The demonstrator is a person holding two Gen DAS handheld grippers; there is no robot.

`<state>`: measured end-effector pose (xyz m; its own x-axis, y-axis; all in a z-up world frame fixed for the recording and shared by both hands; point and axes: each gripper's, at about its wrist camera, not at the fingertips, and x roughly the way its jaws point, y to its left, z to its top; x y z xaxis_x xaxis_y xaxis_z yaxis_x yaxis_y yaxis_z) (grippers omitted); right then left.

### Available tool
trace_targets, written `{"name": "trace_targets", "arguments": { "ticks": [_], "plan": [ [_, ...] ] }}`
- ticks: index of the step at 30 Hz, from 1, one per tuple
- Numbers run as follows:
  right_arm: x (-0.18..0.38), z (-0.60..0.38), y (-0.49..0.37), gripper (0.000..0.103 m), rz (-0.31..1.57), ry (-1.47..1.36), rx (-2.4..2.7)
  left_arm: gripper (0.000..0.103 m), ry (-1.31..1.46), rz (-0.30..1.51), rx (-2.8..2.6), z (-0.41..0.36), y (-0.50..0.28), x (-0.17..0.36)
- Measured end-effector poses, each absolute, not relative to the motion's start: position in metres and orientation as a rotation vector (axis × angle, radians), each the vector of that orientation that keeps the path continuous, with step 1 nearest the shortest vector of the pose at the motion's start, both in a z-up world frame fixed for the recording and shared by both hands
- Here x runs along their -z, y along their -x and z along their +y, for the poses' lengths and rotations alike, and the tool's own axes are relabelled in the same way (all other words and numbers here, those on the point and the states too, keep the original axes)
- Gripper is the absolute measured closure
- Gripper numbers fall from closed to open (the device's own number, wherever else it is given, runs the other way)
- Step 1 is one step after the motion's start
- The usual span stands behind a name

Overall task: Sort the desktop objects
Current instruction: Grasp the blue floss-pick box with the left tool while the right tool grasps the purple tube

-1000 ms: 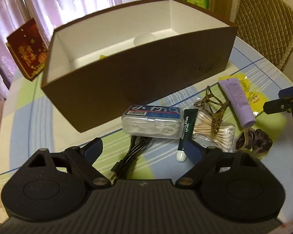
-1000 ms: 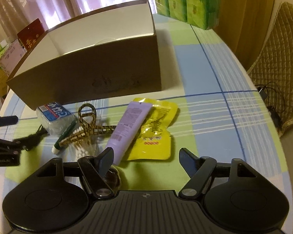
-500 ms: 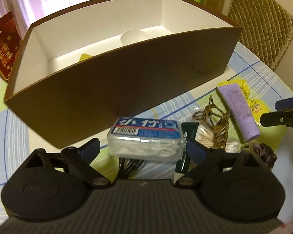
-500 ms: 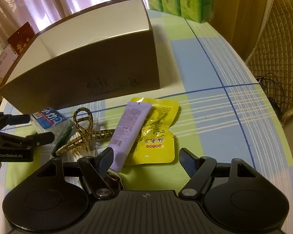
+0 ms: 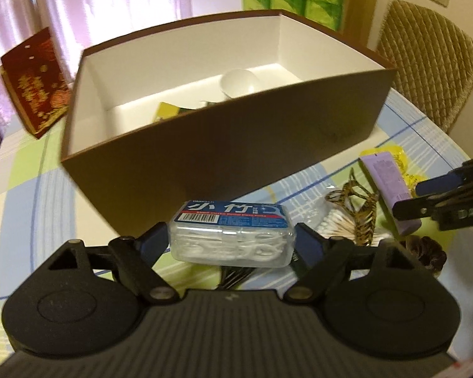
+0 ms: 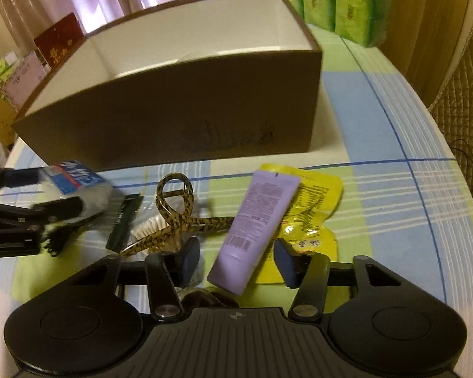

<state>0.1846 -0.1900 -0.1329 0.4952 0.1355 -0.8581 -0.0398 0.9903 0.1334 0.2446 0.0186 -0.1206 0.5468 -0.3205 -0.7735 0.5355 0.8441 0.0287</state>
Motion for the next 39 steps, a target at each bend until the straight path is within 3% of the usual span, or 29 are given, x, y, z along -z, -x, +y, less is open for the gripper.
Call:
{"name": "trace_targets", "arguments": {
  "ticks": [8, 21, 24, 28, 35, 39],
  "plan": [
    [0.148, -0.188, -0.186, 0.073, 1.063, 0.011, -0.154, 0.020, -0.248, 0.849, 0.449, 0.042, -0.230, 0.109],
    [0.151, -0.248, -0.107, 0.076, 1.182, 0.048, -0.360, 0.020, -0.230, 0.914, 0.495, 0.062, -0.158, 0.111],
    [0.153, -0.245, -0.091, 0.074, 1.171, 0.087, -0.350, 0.020, -0.230, 0.943, 0.506, 0.058, -0.140, 0.122],
    [0.155, -0.236, -0.085, 0.049, 1.146, 0.116, -0.352, 0.019, -0.261, 0.934, 0.488, 0.053, -0.125, 0.136],
    [0.160, -0.226, -0.094, 0.049, 1.084, 0.165, -0.340, 0.019, -0.304, 0.916, 0.461, 0.044, -0.120, 0.147],
    [0.161, -0.221, -0.098, 0.049, 1.071, 0.191, -0.343, 0.013, -0.310, 0.911, 0.446, 0.040, -0.122, 0.149]
  ]
}}
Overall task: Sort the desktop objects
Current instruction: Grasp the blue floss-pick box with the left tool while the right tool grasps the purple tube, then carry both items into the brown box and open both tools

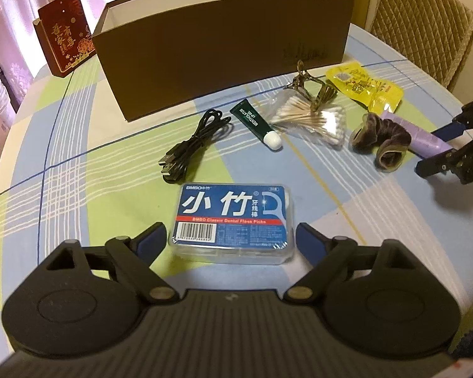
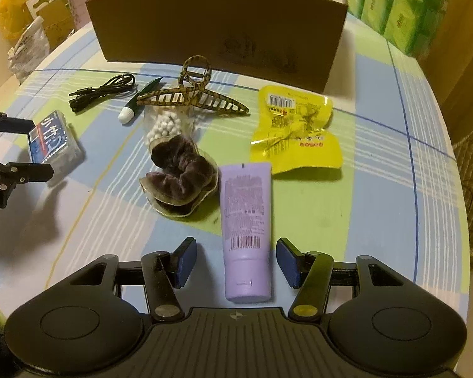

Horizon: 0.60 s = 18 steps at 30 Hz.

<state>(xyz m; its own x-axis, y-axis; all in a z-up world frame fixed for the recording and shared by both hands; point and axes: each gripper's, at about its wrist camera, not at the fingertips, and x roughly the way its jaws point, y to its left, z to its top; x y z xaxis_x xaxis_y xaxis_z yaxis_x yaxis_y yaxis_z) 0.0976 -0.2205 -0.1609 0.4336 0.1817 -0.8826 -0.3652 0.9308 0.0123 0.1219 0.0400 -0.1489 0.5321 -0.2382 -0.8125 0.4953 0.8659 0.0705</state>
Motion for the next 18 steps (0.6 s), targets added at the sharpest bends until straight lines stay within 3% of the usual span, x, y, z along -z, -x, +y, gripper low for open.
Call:
{"name": "trace_targets", "arguments": {
  "ticks": [9, 12, 18],
  "plan": [
    [0.162, -0.216, -0.099, 0.052, 1.043, 0.192, -0.338, 0.018, -0.350, 0.907, 0.425, 0.026, -0.135, 0.157],
    [0.160, -0.217, -0.098, 0.074, 1.037, 0.189, -0.326, 0.018, -0.374, 0.888, 0.432, 0.023, -0.133, 0.158],
    [0.157, -0.222, -0.092, 0.074, 1.065, 0.168, -0.321, 0.019, -0.424, 0.875, 0.457, 0.020, -0.122, 0.156]
  ]
}}
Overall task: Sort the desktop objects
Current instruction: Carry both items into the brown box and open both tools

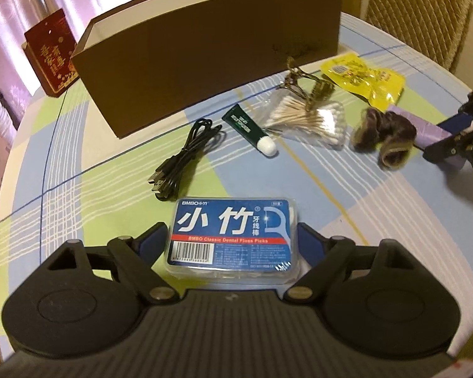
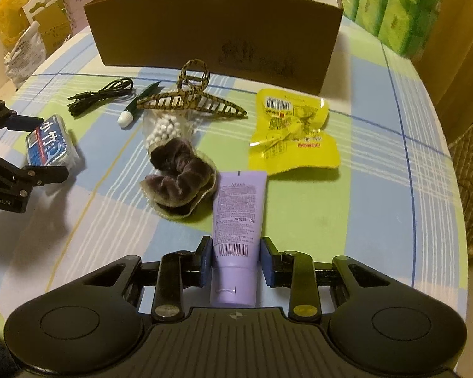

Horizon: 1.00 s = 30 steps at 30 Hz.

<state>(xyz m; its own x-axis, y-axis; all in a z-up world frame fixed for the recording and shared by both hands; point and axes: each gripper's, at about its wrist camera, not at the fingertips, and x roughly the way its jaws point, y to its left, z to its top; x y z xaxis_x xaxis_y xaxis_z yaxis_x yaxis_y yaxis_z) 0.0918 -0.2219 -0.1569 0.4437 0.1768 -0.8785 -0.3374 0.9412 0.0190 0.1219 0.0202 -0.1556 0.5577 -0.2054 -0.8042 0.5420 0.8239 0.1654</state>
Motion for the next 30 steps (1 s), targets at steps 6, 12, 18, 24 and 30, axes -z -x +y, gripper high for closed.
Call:
{"name": "trace_targets", "arguments": {
  "ticks": [6, 12, 18, 24, 30],
  "plan": [
    [0.145, -0.236, -0.085, 0.074, 1.076, 0.077, -0.327, 0.019, -0.420, 0.855, 0.467, 0.022, -0.113, 0.141],
    [0.118, -0.241, -0.086, 0.074, 1.029, 0.030, -0.348, 0.019, -0.413, 0.815, 0.473, 0.023, -0.114, 0.117],
    [0.091, -0.232, -0.097, 0.074, 0.968, 0.010, -0.400, 0.019, -0.373, 0.771, 0.481, 0.021, -0.127, 0.090],
    [0.070, -0.221, -0.118, 0.074, 0.912, -0.034, -0.439, 0.019, -0.343, 0.715, 0.496, 0.018, -0.147, 0.063],
    [0.040, -0.207, -0.150, 0.074, 0.827, -0.045, -0.476, 0.019, -0.309, 0.644, 0.497, 0.017, -0.179, 0.035]
  ]
}}
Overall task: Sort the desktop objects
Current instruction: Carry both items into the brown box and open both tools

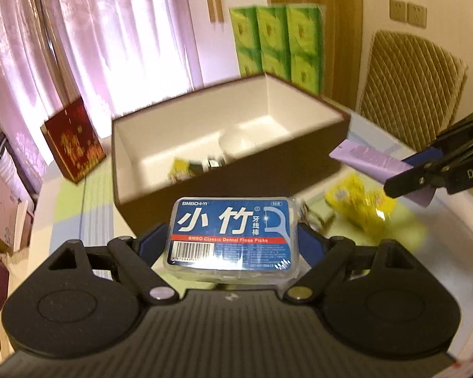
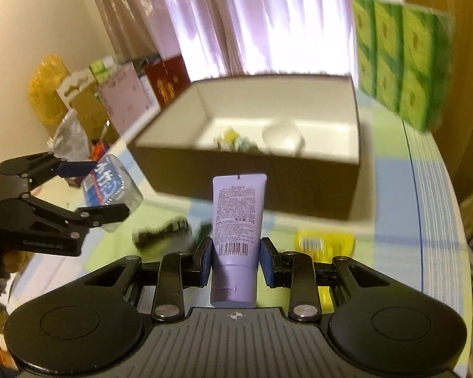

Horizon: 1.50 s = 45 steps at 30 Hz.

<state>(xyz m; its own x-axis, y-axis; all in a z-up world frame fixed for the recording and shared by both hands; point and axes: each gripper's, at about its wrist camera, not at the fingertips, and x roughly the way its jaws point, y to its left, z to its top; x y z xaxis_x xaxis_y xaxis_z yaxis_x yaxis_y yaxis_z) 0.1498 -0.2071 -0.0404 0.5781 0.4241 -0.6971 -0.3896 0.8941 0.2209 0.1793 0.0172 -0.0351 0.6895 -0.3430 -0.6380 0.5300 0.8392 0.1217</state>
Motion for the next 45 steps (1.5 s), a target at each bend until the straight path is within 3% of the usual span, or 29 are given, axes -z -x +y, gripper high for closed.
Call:
{"name": "trace_targets", "arguments": {
  "ticks": [13, 28, 42, 43, 45],
  "plan": [
    [-0.008, -0.187, -0.266, 0.074, 0.718, 0.028, -0.426, 0.019, -0.269, 0.612, 0.471, 0.012, -0.298, -0.001],
    [0.090, -0.189, -0.371, 0.074, 1.088, 0.124, -0.258, 0.019, -0.390, 1.015, 0.455, -0.022, -0.402, 0.090],
    [0.103, -0.169, -0.373, 0.074, 1.071, 0.305, -0.272, 0.018, -0.482, 1.098, 0.466, -0.038, -0.418, 0.118],
    [0.103, -0.167, -0.373, 0.073, 1.060, 0.319, -0.276, 0.017, -0.482, 1.106, 0.466, -0.038, -0.418, 0.118],
    [0.104, -0.165, -0.372, 0.057, 1.063, 0.339, -0.297, 0.014, -0.479, 1.114, 0.466, -0.039, -0.419, 0.117]
  ]
}}
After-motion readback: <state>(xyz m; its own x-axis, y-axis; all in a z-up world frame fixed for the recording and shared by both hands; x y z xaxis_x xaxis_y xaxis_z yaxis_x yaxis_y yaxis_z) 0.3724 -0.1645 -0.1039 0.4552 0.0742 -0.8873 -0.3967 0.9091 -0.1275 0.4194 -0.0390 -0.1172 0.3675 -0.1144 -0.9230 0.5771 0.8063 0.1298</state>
